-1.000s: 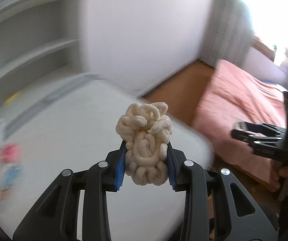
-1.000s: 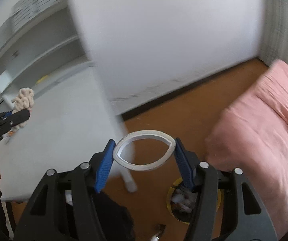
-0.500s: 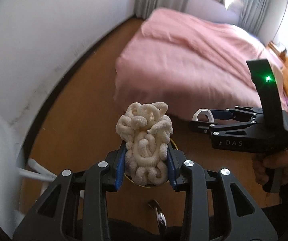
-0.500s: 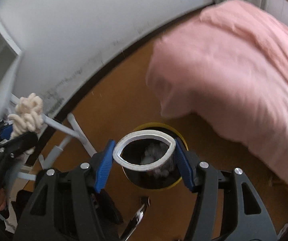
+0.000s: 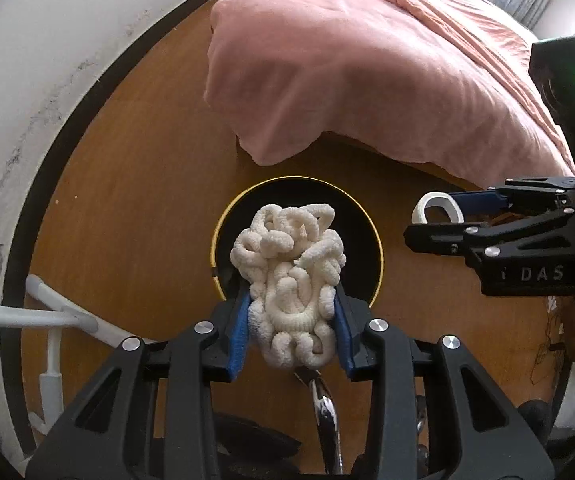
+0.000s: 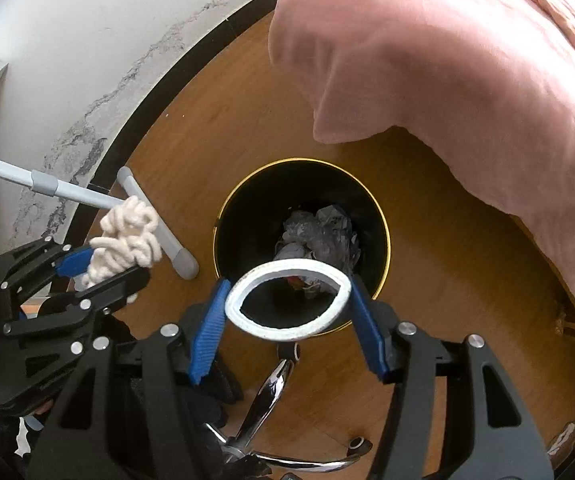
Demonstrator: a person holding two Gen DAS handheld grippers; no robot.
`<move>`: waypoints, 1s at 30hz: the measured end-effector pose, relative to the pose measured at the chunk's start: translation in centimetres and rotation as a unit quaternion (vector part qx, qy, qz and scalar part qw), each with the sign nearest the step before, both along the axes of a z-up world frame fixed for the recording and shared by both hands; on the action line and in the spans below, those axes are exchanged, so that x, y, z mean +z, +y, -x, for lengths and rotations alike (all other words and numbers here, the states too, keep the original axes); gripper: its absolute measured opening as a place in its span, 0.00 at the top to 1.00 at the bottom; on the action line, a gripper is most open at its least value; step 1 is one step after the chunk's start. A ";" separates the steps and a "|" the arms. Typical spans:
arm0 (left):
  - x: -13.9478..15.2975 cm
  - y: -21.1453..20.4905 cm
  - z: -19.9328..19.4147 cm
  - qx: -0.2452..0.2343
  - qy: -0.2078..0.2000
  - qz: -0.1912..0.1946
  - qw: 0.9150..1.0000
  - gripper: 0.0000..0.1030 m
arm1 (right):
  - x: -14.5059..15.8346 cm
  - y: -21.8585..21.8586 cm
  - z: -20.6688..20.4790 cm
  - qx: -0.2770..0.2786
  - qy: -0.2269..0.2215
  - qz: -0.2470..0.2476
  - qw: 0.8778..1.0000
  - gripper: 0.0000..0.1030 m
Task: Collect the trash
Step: 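Carry tape roll and rope over the bin and open both tools to drop them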
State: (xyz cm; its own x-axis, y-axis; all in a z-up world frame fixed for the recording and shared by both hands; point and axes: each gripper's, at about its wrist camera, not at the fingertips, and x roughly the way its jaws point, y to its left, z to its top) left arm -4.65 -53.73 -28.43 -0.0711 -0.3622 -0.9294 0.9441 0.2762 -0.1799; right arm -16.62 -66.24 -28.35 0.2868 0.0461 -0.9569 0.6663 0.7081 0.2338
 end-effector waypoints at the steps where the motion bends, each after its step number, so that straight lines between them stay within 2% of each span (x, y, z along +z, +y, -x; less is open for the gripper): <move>1: -0.1 -0.2 0.1 -0.002 0.000 0.000 1.000 0.66 | 0.0 0.0 0.1 -0.001 -0.001 0.000 1.000 0.43; 4: 0.3 -0.7 0.6 -0.006 0.003 0.004 1.000 0.55 | 0.1 -0.7 0.6 -0.011 -0.005 -0.002 1.000 0.43; 5: 0.4 -0.8 0.6 -0.009 0.003 0.007 1.000 0.48 | 0.2 -1.0 0.8 -0.014 -0.007 -0.002 1.000 0.43; 6: 0.5 -1.0 0.8 -0.012 0.004 0.010 1.000 0.44 | 0.5 -1.1 1.0 -0.019 -0.010 -0.002 1.000 0.43; 15: 1.8 -0.6 1.3 -0.022 -0.009 0.020 1.000 0.41 | 1.3 -1.9 1.8 -0.030 -0.019 0.002 0.999 0.43; 18: 3.0 0.0 1.3 -0.021 -0.010 0.028 0.999 0.35 | 1.5 -1.8 1.6 -0.024 -0.022 0.005 0.999 0.43; 22: 5.5 1.0 1.5 -0.023 -0.022 0.048 0.998 0.33 | 2.0 -1.4 1.3 -0.016 -0.024 0.011 1.000 0.43; 28: 11.0 3.6 1.3 -0.011 -0.030 0.100 0.994 0.27 | 3.9 -0.9 0.2 -0.001 -0.035 0.027 0.999 0.42; 30: 13.2 4.7 1.3 -0.008 -0.035 0.120 0.992 0.26 | 4.7 -0.5 -0.3 0.005 -0.041 0.035 0.999 0.32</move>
State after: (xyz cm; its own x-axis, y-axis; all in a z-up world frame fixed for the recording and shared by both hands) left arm -5.95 -49.03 -15.27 -0.0173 -0.5728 -0.8195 0.9603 0.2187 -0.1731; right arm -16.36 -66.75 -23.68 0.3643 -0.0164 -0.9312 0.6400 0.7308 0.2375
